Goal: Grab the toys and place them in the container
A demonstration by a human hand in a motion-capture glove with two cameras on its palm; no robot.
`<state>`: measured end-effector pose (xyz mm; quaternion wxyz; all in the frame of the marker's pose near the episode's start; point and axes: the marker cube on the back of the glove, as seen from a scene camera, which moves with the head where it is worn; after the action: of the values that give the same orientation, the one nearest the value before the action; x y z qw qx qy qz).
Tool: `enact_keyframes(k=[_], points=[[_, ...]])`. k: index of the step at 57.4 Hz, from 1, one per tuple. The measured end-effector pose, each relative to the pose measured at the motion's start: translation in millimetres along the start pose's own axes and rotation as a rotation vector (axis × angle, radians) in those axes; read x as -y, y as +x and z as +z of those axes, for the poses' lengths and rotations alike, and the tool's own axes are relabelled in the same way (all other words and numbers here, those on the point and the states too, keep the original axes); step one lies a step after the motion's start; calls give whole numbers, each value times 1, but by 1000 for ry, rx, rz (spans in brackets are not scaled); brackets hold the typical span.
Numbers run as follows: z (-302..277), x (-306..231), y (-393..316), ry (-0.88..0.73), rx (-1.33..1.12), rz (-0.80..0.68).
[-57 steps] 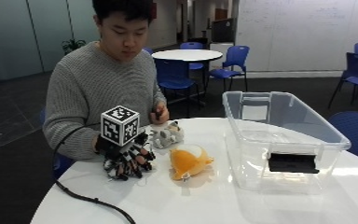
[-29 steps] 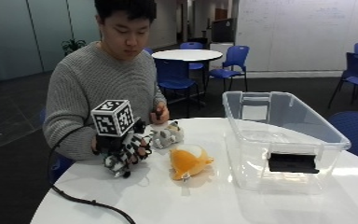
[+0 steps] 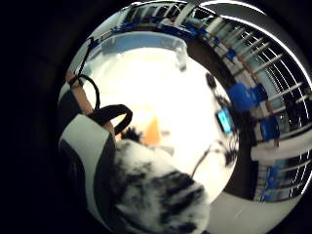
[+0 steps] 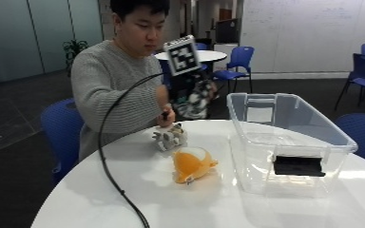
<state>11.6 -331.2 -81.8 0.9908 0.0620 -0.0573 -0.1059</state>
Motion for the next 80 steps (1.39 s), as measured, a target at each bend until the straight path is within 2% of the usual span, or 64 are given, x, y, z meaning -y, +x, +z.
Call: enact_keyframes(k=[6, 9, 14, 22, 40, 50, 65, 80], points=[[24, 99, -18, 13, -174, 76], [42, 131, -30, -5, -208, 45], [67, 169, -50, -57, -135, -105], [97, 202, -67, -107, -89, -155], [149, 218, -73, -210, -95, -131], [176, 210, -68, -336, -147, -116], [174, 205, -67, -427, -146, -73], [129, 189, -61, -359, -114, -58]])
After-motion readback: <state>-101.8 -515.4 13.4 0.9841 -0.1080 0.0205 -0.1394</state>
